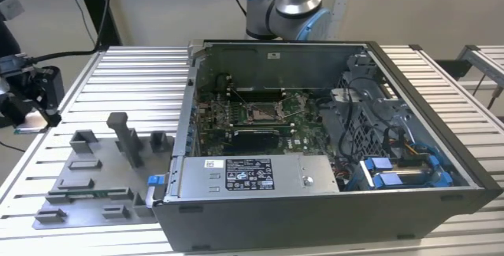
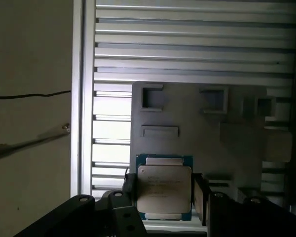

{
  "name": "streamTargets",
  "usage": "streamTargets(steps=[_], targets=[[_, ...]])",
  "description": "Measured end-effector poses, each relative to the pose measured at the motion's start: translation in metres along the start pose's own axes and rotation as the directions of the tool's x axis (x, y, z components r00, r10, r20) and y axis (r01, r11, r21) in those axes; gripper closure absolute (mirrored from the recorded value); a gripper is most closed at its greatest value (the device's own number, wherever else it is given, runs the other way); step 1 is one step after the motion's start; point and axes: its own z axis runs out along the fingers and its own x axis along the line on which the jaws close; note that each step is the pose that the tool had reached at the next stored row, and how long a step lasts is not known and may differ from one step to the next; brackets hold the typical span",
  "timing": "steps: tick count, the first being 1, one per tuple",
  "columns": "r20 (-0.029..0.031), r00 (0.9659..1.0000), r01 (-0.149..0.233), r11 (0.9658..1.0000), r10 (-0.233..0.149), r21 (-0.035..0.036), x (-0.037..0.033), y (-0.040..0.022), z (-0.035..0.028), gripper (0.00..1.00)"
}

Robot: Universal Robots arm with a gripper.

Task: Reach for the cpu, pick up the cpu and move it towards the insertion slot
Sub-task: 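Pick up the cpu and move it towards the insertion slot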

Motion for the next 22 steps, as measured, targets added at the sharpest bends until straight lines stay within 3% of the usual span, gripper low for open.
streamTargets(steps=[14, 19, 22], targets=[[-0.0001, 1.0000, 0.000, 1.0000, 0.000, 0.0095, 0.0001, 0.0007, -0.0384, 1.00], [-0.0001, 1.0000, 0.000, 0.9999, 0.000, 0.0117, 0.0001, 0.0009, -0.0475, 1.00], [0.0001, 1.0000, 0.000, 0.9999, 0.000, 0.0116, 0.0001, 0.0009, -0.0474, 1.00]])
